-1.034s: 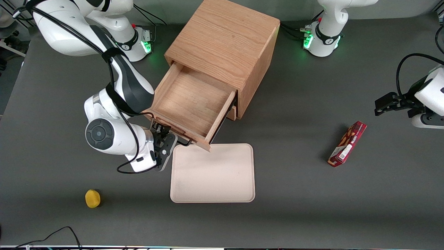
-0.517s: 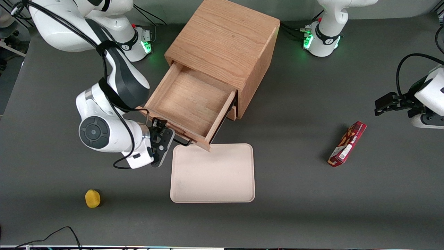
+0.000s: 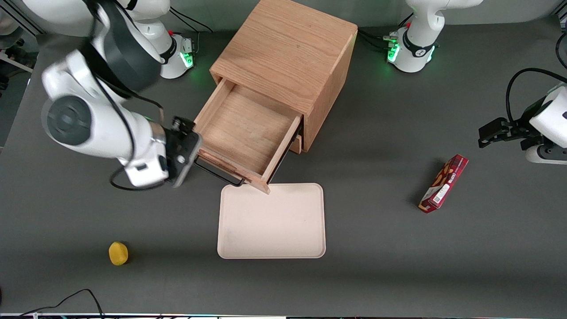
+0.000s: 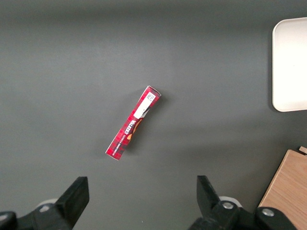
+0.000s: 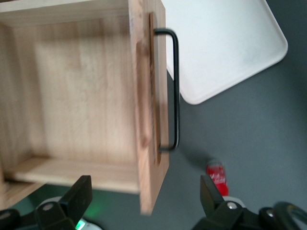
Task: Open upper drawer
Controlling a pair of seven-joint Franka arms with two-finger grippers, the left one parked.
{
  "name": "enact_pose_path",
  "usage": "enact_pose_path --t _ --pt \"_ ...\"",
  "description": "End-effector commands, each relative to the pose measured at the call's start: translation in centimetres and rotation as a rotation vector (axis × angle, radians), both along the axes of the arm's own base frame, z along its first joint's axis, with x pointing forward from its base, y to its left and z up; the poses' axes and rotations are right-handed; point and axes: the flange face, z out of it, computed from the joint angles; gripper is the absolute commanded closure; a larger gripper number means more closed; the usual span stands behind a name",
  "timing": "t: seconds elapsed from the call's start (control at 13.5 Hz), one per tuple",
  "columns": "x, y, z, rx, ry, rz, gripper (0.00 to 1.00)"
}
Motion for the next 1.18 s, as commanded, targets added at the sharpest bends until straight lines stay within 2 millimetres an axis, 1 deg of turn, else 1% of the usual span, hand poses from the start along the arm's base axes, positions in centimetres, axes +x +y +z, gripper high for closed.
enact_pose_path --t 0.0,0.07,0.15,0.22,0.3,0.44,0.52,0.59,0.67,0.74,0.81,0.89,0.96,1.11 --pt "-3.0 -4.0 3.2 -0.026 -0.001 -0.078 0.00" --pt "-4.5 -4.9 4.8 -0.041 -0.021 -0.104 0.00" --pt "-6.6 -5.0 6.7 -0.066 -0.052 -0.125 0.00" --pt "-8.3 -5.7 7.5 -0.092 -0.067 -0.155 0.00" --pt "-9.4 -7.3 7.8 -0.114 -0.075 -0.191 0.00" --pt "-10.8 -10.9 7.9 -0.141 -0.083 -0.273 0.00" --pt "-11.3 -12.9 7.9 -0.126 -0.075 -0.325 0.00" --pt "-11.1 -15.2 7.7 -0.127 -0.063 -0.395 0.00" --pt "-10.8 -17.0 7.5 -0.134 -0.053 -0.457 0.00" --pt "-10.3 -18.9 7.3 -0.146 -0.042 -0.554 0.00" --pt "-10.4 -19.6 7.1 -0.167 -0.023 -0.638 0.00" --pt "-10.7 -19.9 6.9 -0.186 0.009 -0.679 0.00" --pt "-11.0 -20.8 7.0 -0.204 0.033 -0.701 0.00" --pt "-11.0 -22.6 7.6 -0.203 0.032 -0.741 0.00"
